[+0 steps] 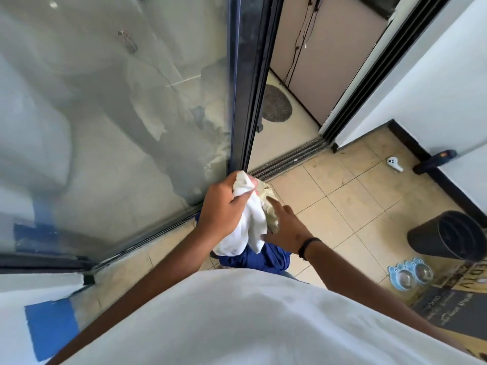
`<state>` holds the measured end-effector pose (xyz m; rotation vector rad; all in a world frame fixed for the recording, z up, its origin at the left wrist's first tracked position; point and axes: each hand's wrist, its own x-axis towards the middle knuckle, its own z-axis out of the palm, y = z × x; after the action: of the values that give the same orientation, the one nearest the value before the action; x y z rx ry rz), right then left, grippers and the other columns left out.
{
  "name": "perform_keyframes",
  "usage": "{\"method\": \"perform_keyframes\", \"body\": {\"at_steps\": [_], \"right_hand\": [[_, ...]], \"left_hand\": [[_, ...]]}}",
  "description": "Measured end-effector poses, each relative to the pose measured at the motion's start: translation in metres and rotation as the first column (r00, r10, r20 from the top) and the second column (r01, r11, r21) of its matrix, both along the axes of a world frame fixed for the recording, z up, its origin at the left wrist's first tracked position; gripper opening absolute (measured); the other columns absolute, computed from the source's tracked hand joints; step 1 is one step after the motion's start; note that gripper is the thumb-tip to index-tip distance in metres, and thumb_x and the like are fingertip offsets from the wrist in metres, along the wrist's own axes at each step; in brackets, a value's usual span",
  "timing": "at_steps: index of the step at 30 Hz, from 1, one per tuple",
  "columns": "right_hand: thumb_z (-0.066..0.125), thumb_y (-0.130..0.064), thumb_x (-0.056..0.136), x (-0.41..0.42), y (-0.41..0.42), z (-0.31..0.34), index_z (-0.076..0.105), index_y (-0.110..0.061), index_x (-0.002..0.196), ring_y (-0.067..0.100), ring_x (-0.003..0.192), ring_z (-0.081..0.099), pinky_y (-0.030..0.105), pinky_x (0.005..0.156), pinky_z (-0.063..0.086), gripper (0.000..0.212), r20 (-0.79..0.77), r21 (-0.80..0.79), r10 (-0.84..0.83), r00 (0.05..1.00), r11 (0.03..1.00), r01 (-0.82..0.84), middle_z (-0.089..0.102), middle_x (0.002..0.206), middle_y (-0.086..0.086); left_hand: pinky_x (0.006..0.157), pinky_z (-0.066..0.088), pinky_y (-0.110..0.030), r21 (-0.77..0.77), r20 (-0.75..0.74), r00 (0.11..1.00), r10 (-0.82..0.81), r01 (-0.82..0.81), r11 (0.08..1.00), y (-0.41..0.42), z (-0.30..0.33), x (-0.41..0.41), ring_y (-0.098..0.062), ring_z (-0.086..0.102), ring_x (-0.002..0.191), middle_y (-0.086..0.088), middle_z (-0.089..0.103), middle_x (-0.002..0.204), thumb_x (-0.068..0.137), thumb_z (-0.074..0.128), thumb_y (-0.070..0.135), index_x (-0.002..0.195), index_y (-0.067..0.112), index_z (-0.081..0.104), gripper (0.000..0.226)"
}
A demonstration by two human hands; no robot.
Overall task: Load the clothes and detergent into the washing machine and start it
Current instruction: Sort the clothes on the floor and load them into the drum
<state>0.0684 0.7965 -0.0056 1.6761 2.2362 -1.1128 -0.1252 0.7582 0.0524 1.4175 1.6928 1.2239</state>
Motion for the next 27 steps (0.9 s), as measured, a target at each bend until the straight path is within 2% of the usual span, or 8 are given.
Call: {"method": "perform_keyframes", "body": {"at_steps": [4, 7, 11, 15, 17, 19, 22, 27], "right_hand": [[0.057, -0.046, 0.083, -0.016, -0.006, -0.019, 0.053, -0.029, 0.133, 0.03, 0.11, 0.059, 0.03, 0.079, 0.041, 0.052, -0.069, -0.012, -0.064, 0.996, 0.998, 0.064, 0.064, 0.122, 0.006], [0.055, -0.023, 0.092, -0.024, -0.003, -0.019, 0.065, -0.022, 0.092, 0.032, 0.095, 0.064, 0.03, 0.067, 0.037, 0.01, -0.091, 0.11, -0.039, 0.995, 0.993, 0.049, 0.072, 0.1, 0.008], [0.053, -0.003, 0.078, -0.031, 0.007, 0.005, 0.064, -0.022, 0.08, 0.03, 0.081, 0.065, 0.031, 0.062, 0.043, 0.022, -0.182, 0.233, -0.086, 0.98, 0.964, 0.128, 0.072, 0.085, 0.008], [0.052, 0.001, 0.077, -0.052, 0.012, 0.042, 0.075, -0.017, 0.107, 0.024, 0.091, 0.067, 0.031, 0.077, 0.052, 0.041, -0.349, 0.318, 0.021, 0.937, 0.943, 0.097, 0.075, 0.099, 0.007], [0.052, 0.011, 0.076, -0.065, 0.012, 0.061, 0.074, -0.009, 0.11, 0.021, 0.092, 0.067, 0.026, 0.08, 0.051, 0.046, -0.431, 0.318, 0.079, 0.899, 0.946, 0.069, 0.075, 0.103, 0.009], [0.056, 0.012, 0.077, -0.076, 0.008, 0.075, 0.075, -0.009, 0.108, 0.016, 0.091, 0.068, 0.024, 0.08, 0.052, 0.042, -0.5, 0.314, 0.134, 0.856, 0.949, 0.035, 0.076, 0.101, 0.006], [0.067, 0.003, 0.079, -0.076, 0.008, 0.081, 0.074, -0.015, 0.112, 0.007, 0.089, 0.066, 0.015, 0.08, 0.049, 0.038, -0.524, 0.296, 0.162, 0.836, 0.955, 0.0, 0.075, 0.101, -0.003], [0.071, -0.002, 0.075, -0.05, 0.014, 0.07, 0.051, -0.025, 0.139, 0.007, 0.089, 0.061, 0.013, 0.075, 0.046, 0.07, -0.559, 0.182, 0.054, 0.827, 0.982, 0.059, 0.063, 0.104, -0.007]], "left_hand": [[0.073, 0.054, -0.042, 0.078, 0.097, 0.995, 0.006, -0.014, 0.997, -0.008, 0.03, -0.006, -0.017, 0.07, 0.078, -0.005, 0.072, 0.077, 0.093, 0.055, 0.056, 0.087, 0.007, 0.07, 0.051], [0.066, 0.05, -0.046, 0.063, 0.053, 0.998, 0.013, -0.016, 0.998, -0.013, 0.035, -0.021, -0.025, 0.065, 0.066, -0.01, 0.065, 0.066, 0.089, 0.052, 0.067, 0.074, 0.0, 0.062, 0.069], [0.055, 0.039, -0.031, -0.059, -0.097, 0.995, 0.016, -0.022, 0.998, -0.017, 0.025, -0.046, -0.007, 0.05, 0.052, 0.013, 0.052, 0.053, 0.083, 0.054, 0.071, 0.063, 0.022, 0.049, 0.053], [0.084, 0.05, -0.032, -0.114, -0.236, 0.968, -0.084, 0.058, 0.992, -0.021, 0.008, -0.051, -0.011, 0.061, 0.101, 0.013, 0.061, 0.11, 0.066, 0.066, 0.081, 0.114, 0.029, 0.059, 0.071], [0.11, 0.037, -0.033, -0.123, -0.246, 0.946, -0.213, 0.187, 0.975, -0.019, -0.002, -0.05, -0.014, 0.04, 0.136, 0.006, 0.04, 0.146, 0.053, 0.078, 0.078, 0.146, 0.033, 0.039, 0.11], [0.116, 0.032, -0.035, -0.183, -0.165, 0.939, -0.301, 0.271, 0.945, -0.017, -0.005, -0.046, -0.012, 0.031, 0.146, 0.01, 0.031, 0.158, 0.046, 0.088, 0.068, 0.153, 0.04, 0.026, 0.127], [0.091, 0.055, -0.039, -0.202, -0.085, 0.971, -0.224, 0.203, 0.958, -0.009, -0.009, -0.047, -0.009, 0.065, 0.109, 0.016, 0.067, 0.12, 0.055, 0.084, 0.052, 0.132, 0.043, 0.048, 0.085], [0.073, 0.057, -0.04, -0.129, -0.157, 0.975, -0.159, 0.139, 0.982, -0.004, -0.007, -0.048, -0.016, 0.071, 0.086, 0.011, 0.073, 0.089, 0.066, 0.08, 0.043, 0.11, 0.035, 0.058, 0.049]]}}
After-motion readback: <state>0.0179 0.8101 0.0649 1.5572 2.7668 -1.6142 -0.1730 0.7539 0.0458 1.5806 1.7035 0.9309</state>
